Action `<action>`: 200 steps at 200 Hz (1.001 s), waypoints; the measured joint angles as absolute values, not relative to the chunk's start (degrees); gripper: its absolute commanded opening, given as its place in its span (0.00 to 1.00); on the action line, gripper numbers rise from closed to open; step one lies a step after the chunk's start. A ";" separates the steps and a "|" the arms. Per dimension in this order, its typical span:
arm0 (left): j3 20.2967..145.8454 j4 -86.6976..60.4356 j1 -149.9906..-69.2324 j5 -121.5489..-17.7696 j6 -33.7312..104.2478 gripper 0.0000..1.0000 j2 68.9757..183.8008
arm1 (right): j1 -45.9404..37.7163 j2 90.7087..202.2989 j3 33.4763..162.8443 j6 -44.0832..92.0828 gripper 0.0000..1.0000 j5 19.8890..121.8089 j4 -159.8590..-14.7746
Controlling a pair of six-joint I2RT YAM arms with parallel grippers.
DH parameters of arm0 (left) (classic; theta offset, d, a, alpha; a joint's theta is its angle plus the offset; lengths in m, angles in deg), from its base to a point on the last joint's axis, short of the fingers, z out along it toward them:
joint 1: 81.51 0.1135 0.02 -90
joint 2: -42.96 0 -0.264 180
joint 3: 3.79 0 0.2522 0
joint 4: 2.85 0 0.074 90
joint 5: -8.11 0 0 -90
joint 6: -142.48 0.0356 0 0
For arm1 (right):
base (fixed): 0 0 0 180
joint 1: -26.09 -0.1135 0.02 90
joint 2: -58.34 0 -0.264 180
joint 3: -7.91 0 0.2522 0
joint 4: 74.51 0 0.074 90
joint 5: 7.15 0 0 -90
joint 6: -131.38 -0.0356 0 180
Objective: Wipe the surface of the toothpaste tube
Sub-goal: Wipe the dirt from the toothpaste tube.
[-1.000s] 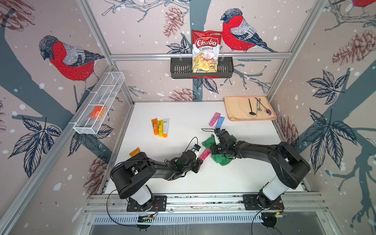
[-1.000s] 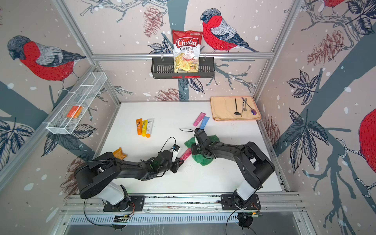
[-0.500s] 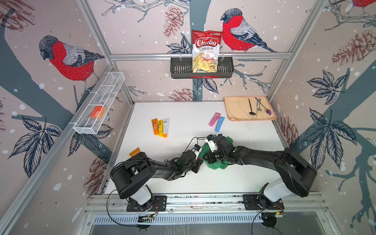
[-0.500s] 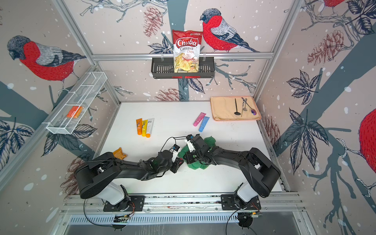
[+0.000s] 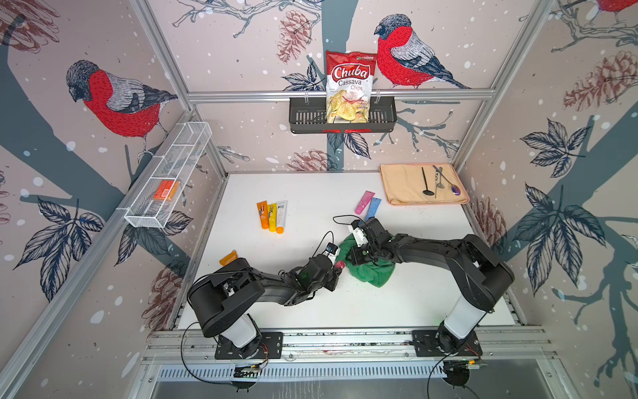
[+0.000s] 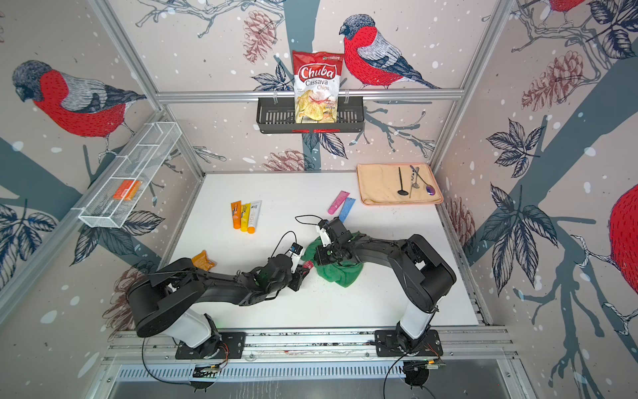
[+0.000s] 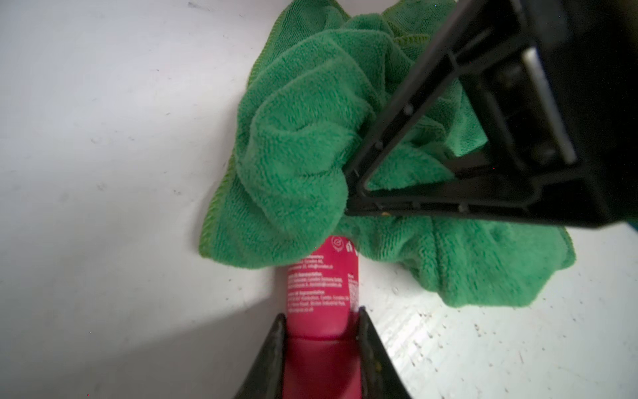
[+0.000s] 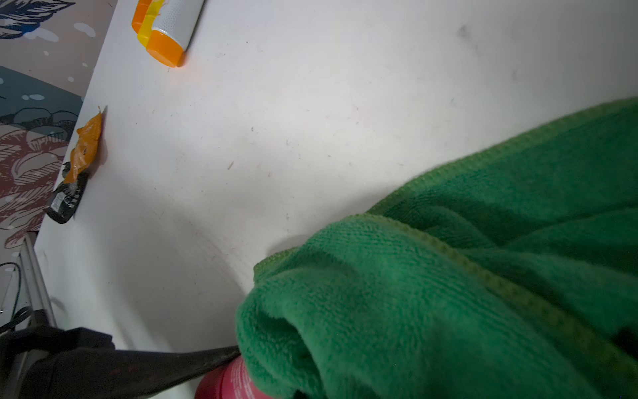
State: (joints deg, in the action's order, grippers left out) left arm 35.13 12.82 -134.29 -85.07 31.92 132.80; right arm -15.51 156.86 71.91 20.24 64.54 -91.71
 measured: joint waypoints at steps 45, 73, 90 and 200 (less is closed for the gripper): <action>35.03 12.69 -134.29 -84.06 31.94 0.12 132.65 | -20.28 154.02 70.77 20.24 0.00 67.12 -90.60; 35.03 12.69 -134.33 -82.80 32.03 0.12 132.65 | -22.20 151.83 69.04 20.17 0.00 63.19 -87.75; 35.03 12.69 -134.33 -82.40 32.07 0.12 132.65 | -21.81 151.96 68.85 20.02 0.00 62.95 -87.10; 35.11 12.62 -134.33 -82.21 32.12 0.11 132.65 | -16.56 156.23 72.21 20.19 0.00 79.80 -92.85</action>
State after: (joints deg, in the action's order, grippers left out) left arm 35.11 12.62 -134.33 -82.21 32.12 132.65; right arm -16.56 156.23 72.21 20.19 79.80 -92.85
